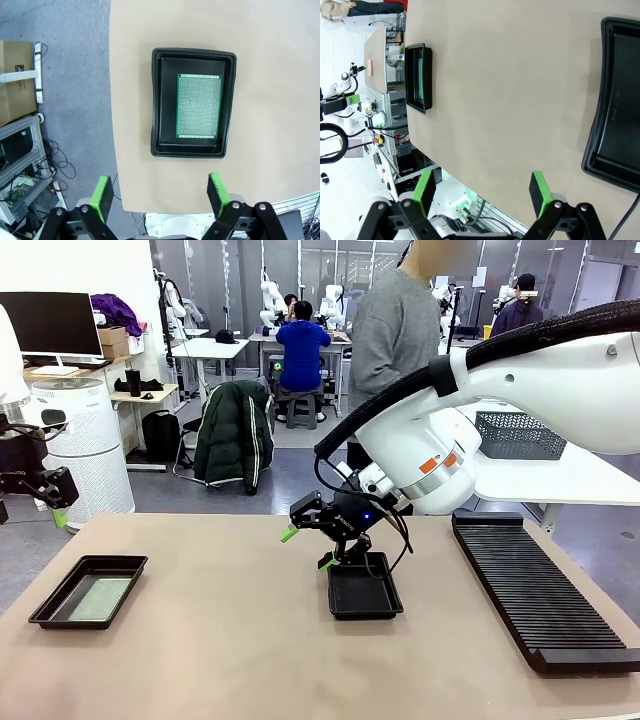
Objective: Inspect and transfer BCBs to ESD trays.
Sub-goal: Pick up the Blank PCB from the PCB Rack and place it in the right ESD tray.
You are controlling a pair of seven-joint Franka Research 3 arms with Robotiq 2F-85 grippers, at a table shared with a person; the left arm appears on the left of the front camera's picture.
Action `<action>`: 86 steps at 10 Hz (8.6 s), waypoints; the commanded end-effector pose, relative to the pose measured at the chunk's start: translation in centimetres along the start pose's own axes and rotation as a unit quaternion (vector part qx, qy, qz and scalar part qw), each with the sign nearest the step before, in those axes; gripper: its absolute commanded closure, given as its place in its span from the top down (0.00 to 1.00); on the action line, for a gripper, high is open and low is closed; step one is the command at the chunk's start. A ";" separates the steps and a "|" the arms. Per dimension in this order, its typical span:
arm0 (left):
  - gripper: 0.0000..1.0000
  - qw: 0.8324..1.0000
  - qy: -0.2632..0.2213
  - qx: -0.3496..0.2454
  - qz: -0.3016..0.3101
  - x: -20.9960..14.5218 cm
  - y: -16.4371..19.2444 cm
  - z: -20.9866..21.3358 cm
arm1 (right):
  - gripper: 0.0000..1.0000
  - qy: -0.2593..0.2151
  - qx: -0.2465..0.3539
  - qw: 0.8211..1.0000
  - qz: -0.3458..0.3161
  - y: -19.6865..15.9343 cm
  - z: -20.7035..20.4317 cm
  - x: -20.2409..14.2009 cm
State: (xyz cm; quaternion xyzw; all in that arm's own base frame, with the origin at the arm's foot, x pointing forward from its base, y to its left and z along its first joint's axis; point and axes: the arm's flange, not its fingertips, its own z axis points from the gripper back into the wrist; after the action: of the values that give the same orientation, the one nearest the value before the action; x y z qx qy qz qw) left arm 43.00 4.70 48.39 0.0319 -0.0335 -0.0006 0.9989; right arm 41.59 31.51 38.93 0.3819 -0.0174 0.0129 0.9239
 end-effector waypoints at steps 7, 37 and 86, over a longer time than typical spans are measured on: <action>1.00 1.000 0.000 -0.008 0.003 0.0 0.0 0.0 | 1.00 -0.003 -0.003 1.000 -0.005 0.0 -0.1 -0.1; 1.00 1.000 0.000 -0.008 0.003 0.0 0.0 0.0 | 1.00 -0.018 -0.073 0.987 0.144 1.9 19.3 0.5; 1.00 1.000 0.000 -0.008 0.003 0.0 0.0 0.0 | 1.00 0.205 -0.305 0.637 0.678 -19.5 34.5 -3.7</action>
State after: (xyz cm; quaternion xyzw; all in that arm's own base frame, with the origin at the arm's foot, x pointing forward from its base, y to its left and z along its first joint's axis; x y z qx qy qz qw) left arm 43.00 4.76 48.41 0.0316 -0.0337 0.0000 0.9989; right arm 38.46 -6.49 50.39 -0.0360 -0.0826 0.7003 0.7082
